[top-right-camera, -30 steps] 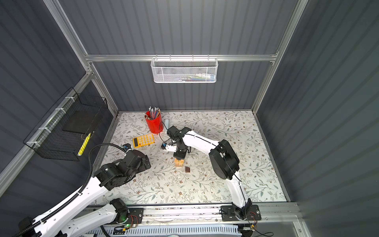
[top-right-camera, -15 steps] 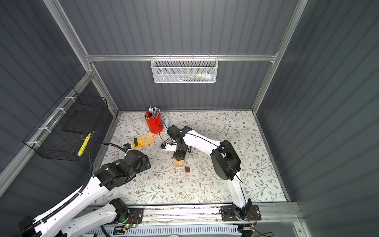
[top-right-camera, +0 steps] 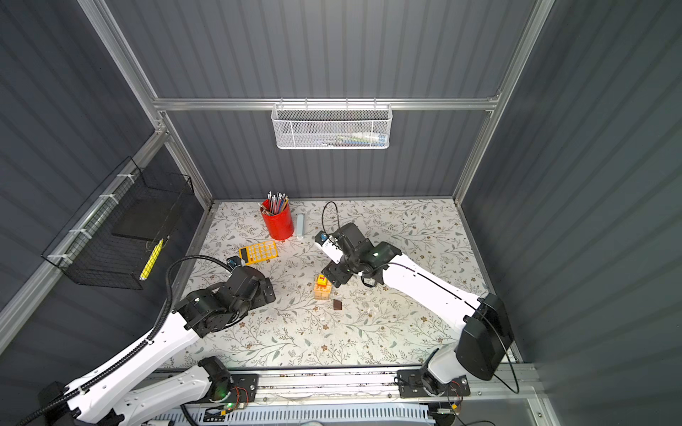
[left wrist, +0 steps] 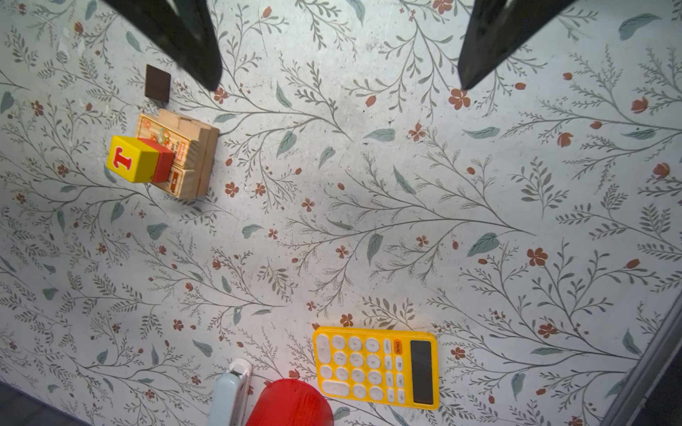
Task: Build the wood block tower
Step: 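Open the right gripper and draw it back from the stack, then move the open right gripper over the dark brown block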
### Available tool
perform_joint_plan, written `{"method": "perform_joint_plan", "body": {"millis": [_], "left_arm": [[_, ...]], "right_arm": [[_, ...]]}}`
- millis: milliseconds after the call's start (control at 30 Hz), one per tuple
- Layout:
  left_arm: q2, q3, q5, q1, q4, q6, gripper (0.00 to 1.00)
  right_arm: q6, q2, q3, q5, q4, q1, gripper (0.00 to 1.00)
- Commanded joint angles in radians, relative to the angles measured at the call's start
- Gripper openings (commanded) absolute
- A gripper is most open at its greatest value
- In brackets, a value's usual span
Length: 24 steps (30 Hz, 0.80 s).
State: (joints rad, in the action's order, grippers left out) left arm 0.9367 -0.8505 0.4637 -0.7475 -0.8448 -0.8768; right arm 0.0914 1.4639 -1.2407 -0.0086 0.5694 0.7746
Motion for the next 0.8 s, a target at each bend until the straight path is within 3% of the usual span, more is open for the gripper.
{"method": "perform_joint_plan", "body": {"millis": [0, 167, 267, 433, 567, 767], "left_arm": [[0.006, -0.020, -0.043, -0.006, 0.020, 0.025, 1.00], [0.019, 0.001, -0.080, -0.006, 0.070, 0.029, 0.99], [0.022, -0.001, -0.079, -0.004, 0.066, 0.029, 0.99], [0.001, 0.018, -0.067, -0.006, 0.065, 0.021, 1.00], [-0.011, 0.028, -0.065, -0.005, 0.061, 0.011, 1.00], [-0.023, 0.029, -0.053, -0.005, 0.048, 0.009, 0.99]], "right_arm": [[-0.325, -0.010, 0.086, 0.057, 0.000, -0.003, 0.83], [-0.581, -0.033, 0.259, 0.024, -0.049, 0.016, 0.82], [-0.619, -0.039, 0.349, 0.003, -0.128, 0.047, 0.80], [-0.413, -0.039, 0.462, -0.083, -0.312, 0.076, 0.80], [-0.252, -0.034, 0.510, -0.067, -0.409, 0.075, 0.78], [-0.084, -0.018, 0.567, -0.169, -0.585, 0.061, 0.76]]}}
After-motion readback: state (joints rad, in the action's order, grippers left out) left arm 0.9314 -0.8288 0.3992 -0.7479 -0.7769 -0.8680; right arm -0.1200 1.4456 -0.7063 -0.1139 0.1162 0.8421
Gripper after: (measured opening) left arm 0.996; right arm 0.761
